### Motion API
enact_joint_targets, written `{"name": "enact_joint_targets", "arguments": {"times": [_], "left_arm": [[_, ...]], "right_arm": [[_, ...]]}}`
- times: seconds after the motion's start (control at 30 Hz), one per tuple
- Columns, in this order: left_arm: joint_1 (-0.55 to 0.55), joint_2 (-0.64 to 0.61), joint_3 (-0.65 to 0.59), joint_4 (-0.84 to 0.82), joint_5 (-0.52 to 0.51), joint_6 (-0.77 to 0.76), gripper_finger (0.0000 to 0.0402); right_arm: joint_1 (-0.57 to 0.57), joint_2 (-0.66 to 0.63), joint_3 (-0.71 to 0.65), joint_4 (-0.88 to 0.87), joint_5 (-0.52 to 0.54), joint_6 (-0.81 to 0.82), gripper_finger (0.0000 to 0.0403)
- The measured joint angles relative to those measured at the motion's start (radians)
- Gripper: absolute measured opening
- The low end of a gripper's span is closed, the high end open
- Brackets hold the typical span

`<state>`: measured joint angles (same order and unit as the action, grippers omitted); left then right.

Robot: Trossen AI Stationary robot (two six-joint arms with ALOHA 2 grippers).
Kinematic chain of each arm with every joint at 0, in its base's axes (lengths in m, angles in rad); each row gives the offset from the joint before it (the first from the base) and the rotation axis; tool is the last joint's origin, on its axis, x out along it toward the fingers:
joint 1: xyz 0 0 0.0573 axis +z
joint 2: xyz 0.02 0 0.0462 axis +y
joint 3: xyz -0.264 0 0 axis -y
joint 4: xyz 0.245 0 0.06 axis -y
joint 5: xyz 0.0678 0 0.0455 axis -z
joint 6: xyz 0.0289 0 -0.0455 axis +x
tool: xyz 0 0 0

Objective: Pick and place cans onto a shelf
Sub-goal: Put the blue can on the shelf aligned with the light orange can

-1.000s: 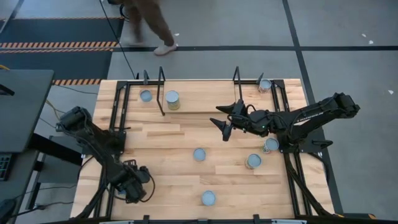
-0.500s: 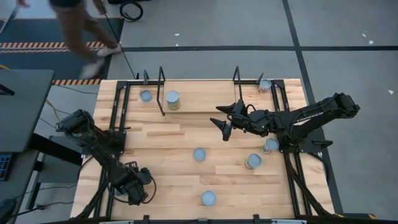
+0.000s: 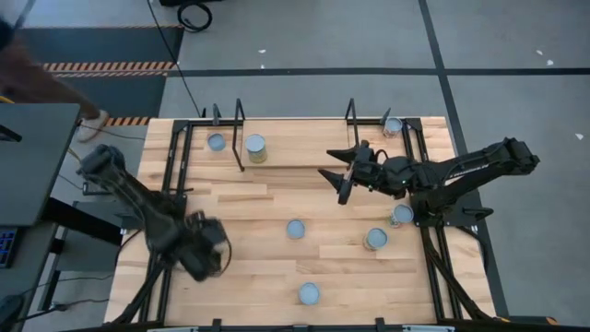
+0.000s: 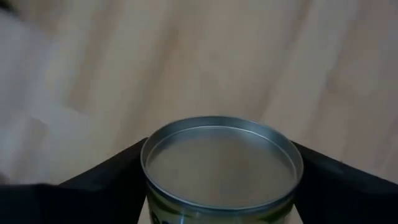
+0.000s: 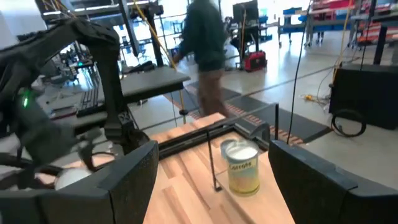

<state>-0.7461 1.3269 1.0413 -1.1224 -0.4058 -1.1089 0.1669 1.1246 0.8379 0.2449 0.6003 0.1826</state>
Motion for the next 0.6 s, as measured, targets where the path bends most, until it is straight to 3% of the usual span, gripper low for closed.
{"name": "enact_joint_targets", "arguments": {"times": [0.13,0.3,0.47,0.6], "left_arm": [[0.162,-0.080,0.096,-0.019,-0.119,0.196,0.0317],[0.453,-0.123,0.236,0.096,-0.184,0.613,0.0317],[0.765,-0.146,0.340,0.399,-0.137,0.953,0.0317],[0.976,-0.142,0.367,0.716,0.032,1.068,0.0317]], "right_arm": [[-0.031,-0.015,0.000,0.001,-0.052,-0.010,0.0311],[-0.096,-0.015,0.000,0.003,-0.185,-0.024,0.0311],[-0.173,-0.030,0.023,-0.001,-0.301,-0.094,0.0314],[-0.259,-0.031,0.059,-0.024,-0.426,-0.141,0.0325]]}}
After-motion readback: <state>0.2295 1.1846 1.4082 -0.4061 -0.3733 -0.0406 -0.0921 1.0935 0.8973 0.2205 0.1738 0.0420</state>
